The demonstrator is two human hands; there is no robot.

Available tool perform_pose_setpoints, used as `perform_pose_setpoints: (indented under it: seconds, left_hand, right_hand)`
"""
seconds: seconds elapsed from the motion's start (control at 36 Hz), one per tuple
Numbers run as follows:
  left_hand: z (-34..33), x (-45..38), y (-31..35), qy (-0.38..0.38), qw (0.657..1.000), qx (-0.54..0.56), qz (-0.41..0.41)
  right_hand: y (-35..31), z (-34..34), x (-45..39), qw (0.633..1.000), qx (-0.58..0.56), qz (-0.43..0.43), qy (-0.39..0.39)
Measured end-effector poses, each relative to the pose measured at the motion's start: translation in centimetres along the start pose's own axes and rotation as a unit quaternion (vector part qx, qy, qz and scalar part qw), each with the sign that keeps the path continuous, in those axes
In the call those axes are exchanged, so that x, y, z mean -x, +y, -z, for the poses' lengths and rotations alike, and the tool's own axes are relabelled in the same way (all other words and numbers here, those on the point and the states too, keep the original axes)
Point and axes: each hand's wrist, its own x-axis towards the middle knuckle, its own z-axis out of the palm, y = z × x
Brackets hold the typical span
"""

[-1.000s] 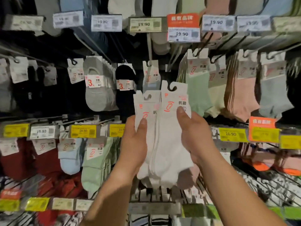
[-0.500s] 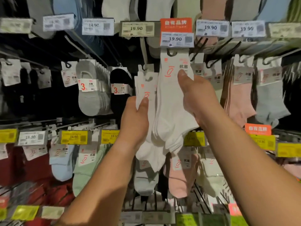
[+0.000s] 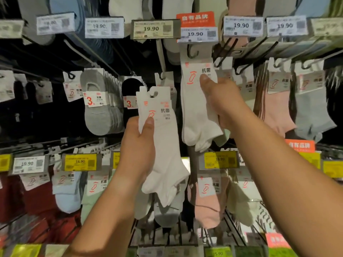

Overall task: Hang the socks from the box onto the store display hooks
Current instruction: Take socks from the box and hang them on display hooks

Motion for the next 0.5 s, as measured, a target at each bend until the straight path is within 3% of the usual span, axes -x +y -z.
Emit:
perform_pose_setpoints:
  seconds: [0.14, 0.36, 0.5]
  left_hand:
    - [0.2, 0.0, -0.4, 0.008, 1.000, -0.012, -0.014]
    - [-0.2, 0.0, 0.0, 0.004, 1.000, -0.018, -0.015]
    - [-0.7, -0.2, 0.0, 0.002, 1.000, -0.019, -0.006]
  right_hand:
    - [0.3, 0.6, 0.2, 0.999, 0.006, 0.043, -0.012]
    - [-0.3, 1.3, 0.3, 1.000, 0.016, -0.003, -0.020]
    - [0.7, -0.2, -1.8, 0.995, 0.097, -0.012, 0.016]
